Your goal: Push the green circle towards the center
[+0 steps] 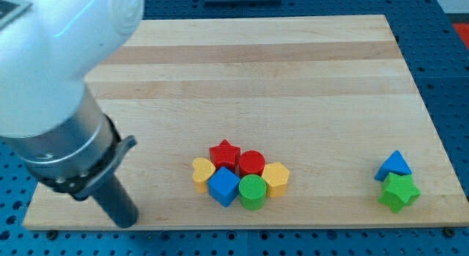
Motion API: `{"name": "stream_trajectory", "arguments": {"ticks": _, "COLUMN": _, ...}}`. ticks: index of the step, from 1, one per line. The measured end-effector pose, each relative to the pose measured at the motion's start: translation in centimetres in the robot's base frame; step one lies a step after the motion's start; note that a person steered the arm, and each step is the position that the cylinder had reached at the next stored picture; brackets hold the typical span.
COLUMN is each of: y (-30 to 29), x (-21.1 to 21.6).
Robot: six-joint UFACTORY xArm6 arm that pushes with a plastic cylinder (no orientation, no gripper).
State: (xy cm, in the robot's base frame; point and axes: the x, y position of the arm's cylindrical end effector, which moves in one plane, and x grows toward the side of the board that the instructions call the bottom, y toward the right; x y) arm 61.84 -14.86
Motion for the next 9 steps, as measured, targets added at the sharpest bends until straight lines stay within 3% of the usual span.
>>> {"name": "stream_trajectory", "arguments": {"ticks": 1, "y": 4.2, "x": 0.0}}
{"name": "stream_trajectory", "arguments": {"ticks": 4, "y": 5.4, "x": 0.0}}
{"name": "stream_trajectory", "arguments": {"ticks": 6, "y": 16.1, "x": -0.4}}
{"name": "stream_trajectory", "arguments": {"ticks": 8, "y": 16.1, "x": -1.5}}
{"name": "stream_trajectory", "arguments": {"ticks": 9, "y": 16.7, "x": -11.5}}
